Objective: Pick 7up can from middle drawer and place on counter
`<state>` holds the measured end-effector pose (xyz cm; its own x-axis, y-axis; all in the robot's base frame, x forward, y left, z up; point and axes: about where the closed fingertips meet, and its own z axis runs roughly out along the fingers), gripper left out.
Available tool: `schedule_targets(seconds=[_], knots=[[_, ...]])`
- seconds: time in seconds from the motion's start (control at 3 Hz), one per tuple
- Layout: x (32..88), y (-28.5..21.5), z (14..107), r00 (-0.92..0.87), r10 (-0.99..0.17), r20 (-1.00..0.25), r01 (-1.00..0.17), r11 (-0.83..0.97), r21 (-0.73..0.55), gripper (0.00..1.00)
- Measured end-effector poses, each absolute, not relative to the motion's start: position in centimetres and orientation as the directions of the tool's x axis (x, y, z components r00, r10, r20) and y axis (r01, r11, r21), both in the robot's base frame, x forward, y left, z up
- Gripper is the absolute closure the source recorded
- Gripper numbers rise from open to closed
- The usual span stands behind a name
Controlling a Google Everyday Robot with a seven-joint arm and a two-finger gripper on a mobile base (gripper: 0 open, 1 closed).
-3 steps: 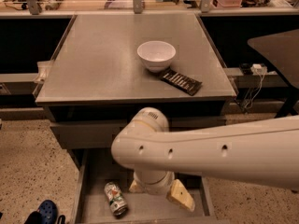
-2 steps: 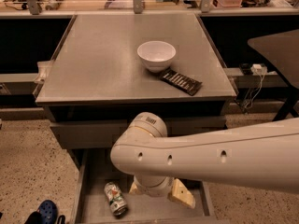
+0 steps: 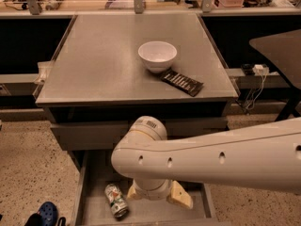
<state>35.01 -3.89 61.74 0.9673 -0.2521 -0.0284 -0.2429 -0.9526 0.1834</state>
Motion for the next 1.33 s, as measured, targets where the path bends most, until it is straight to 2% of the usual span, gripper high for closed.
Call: schedule_targets(seconds=[0.33, 0.67, 1.0, 1.33], knots=[[35.5, -1.4, 57.9, 1.0, 0.026, -0.016, 0.027, -0.996, 0.09, 0.0], [36.6, 0.7, 57.6, 0.989, 0.142, 0.031, 0.142, -0.99, 0.014, 0.0], [36.8, 0.8, 57.5, 0.989, 0.143, 0.036, 0.143, -0.99, 0.015, 0.0], [40.2, 1.0, 57.3, 0.98, 0.163, 0.113, 0.16, -0.986, 0.034, 0.0]])
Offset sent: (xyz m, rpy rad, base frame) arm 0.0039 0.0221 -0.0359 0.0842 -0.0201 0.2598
